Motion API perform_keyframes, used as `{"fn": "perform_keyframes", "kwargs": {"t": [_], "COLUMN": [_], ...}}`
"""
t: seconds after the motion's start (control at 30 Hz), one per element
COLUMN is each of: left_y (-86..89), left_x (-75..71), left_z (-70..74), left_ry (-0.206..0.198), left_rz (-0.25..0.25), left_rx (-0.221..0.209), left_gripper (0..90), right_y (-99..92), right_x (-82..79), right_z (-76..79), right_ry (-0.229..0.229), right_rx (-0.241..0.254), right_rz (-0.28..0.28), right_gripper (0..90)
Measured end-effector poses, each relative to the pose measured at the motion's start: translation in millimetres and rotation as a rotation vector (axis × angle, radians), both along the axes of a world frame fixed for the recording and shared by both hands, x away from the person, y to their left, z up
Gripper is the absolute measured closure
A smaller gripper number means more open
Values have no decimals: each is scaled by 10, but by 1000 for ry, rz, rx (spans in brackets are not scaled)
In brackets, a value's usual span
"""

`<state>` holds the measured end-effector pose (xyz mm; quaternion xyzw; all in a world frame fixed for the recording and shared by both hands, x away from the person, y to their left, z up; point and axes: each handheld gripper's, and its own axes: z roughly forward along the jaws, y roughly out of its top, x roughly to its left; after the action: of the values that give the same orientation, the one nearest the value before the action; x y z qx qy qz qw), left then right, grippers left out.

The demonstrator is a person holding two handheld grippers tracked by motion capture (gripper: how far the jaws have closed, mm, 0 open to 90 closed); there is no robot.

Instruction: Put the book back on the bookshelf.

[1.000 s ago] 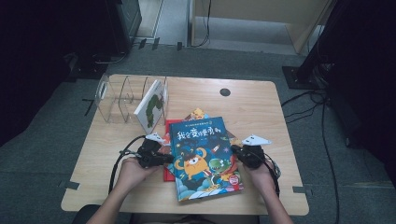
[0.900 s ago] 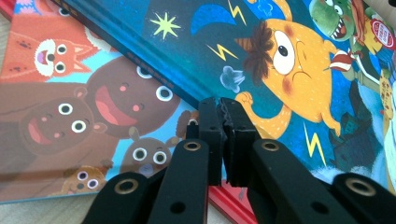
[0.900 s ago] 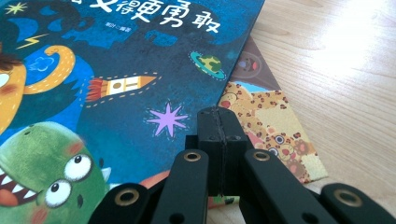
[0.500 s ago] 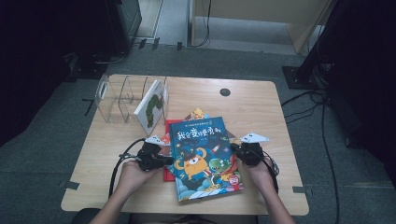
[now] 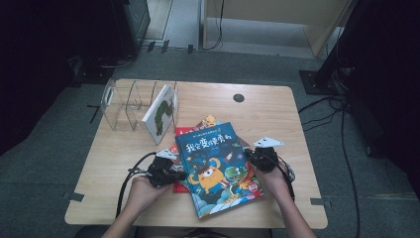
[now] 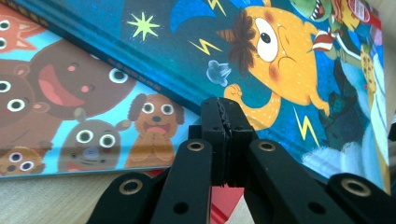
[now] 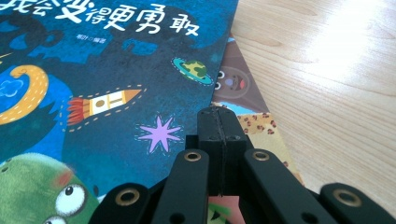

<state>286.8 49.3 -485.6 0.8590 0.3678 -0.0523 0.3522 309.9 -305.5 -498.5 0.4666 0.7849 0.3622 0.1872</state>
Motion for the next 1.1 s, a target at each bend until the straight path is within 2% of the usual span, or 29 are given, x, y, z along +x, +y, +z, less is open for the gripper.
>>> {"fn": "perform_keyframes", "kwargs": {"t": [0.13, 0.4, 0.5, 0.63, 0.77, 0.83, 0.9, 0.97, 1.0, 1.1], "left_y": [-28, -79, -104, -140, -169, -167, -148, -124, -104, -29], "left_x": [-42, -122, -151, -185, -198, -198, -169, -151, -139, -87], "left_z": [-5, -6, 2, -1, -10, -10, -5, 15, 20, 44], "left_ry": [6, -8, -18, -17, -14, -15, 5, -9, -18, -19], "left_rz": [13, 65, 69, 59, 58, 49, 36, 46, 45, 59], "left_rx": [-6, -5, -8, -19, -29, -31, -42, -12, -10, -24], "left_gripper": [900, 900, 900, 900, 900, 900, 862, 761, 718, 621], "right_y": [-18, 28, 49, 90, 92, 90, 83, 62, 49, -20], "right_x": [52, 155, 187, 263, 330, 361, 361, 354, 357, 369], "right_z": [-6, 9, -4, 16, -2, 11, -2, -21, -23, -22], "right_ry": [4, 8, -12, -2, -18, -1, -16, -47, -49, -20], "right_rx": [16, -3, -9, -30, -17, -12, -9, -21, -18, 22], "right_rz": [0, -7, 0, 2, 1, 4, 15, 11, 4, -6], "right_gripper": [900, 900, 900, 900, 900, 900, 895, 812, 762, 721]}}
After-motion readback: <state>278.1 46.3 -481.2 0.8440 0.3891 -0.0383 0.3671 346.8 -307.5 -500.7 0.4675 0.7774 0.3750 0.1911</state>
